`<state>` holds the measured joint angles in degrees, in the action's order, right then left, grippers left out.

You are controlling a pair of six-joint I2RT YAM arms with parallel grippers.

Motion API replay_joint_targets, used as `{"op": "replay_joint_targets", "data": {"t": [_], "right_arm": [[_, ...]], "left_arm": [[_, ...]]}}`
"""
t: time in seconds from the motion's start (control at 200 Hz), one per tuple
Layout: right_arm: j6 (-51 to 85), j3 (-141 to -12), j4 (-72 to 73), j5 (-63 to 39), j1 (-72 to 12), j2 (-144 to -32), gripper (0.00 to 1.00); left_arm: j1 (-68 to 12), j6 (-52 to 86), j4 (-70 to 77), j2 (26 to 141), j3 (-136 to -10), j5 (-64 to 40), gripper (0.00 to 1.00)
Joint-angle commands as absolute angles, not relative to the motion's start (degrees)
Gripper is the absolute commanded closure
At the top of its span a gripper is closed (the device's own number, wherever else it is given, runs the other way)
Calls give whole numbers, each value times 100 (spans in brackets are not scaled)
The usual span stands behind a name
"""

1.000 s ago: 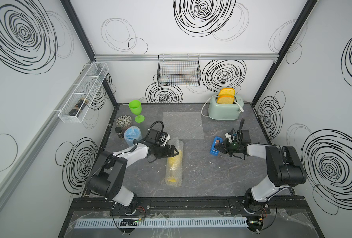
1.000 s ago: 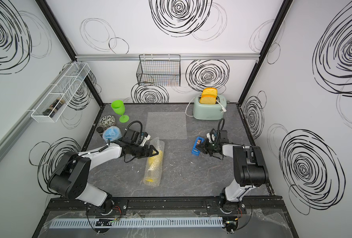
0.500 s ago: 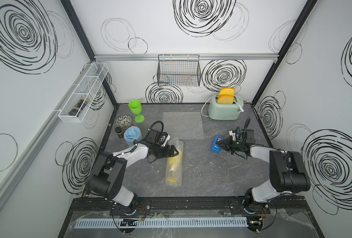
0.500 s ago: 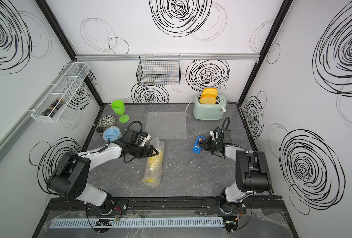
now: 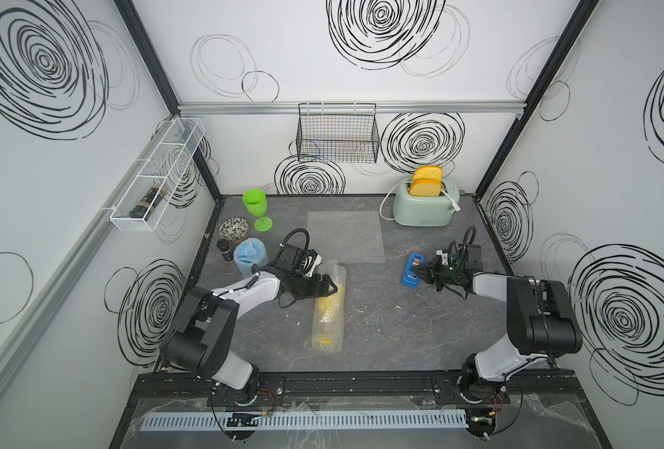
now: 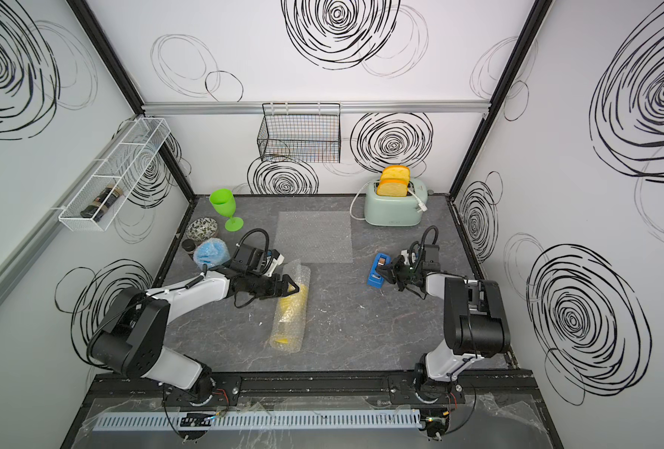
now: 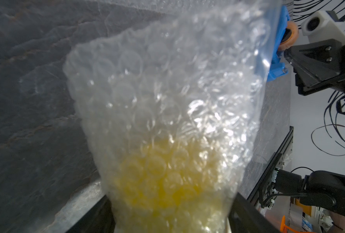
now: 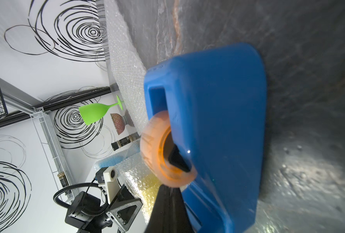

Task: Wrap wine glasses in bubble wrap
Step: Tear off the tape using the Tape Cutter.

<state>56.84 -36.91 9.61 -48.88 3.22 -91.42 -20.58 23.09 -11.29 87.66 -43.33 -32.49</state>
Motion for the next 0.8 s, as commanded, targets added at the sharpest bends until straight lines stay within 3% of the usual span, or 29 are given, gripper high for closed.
{"op": "replay_joint_targets", "data": {"t": [0.0,0.12,0.235,0.385,0.791], "right_arm": [[5990,-3835,1163,-5163,425,-9211,100],[6506,-3415,1920,-5077,431,-9068,100],[6101,-3774,1148,-5234,545,-9469,100],[6559,-3712,1614,-5129,526,-8887,100],[6829,-4204,1742,-5614,553,-9370,100]], "left_arm": [[-2121,2228,-1445,8797,-4160,-3008,16],[-2144,2220,-1468,8762,-4181,-3010,16],[-2151,2232,-1475,8765,-4188,-2997,16],[-2155,2232,-1420,8745,-4120,-3006,16],[-2176,2230,-1418,8742,-4132,-2980,16]]}}
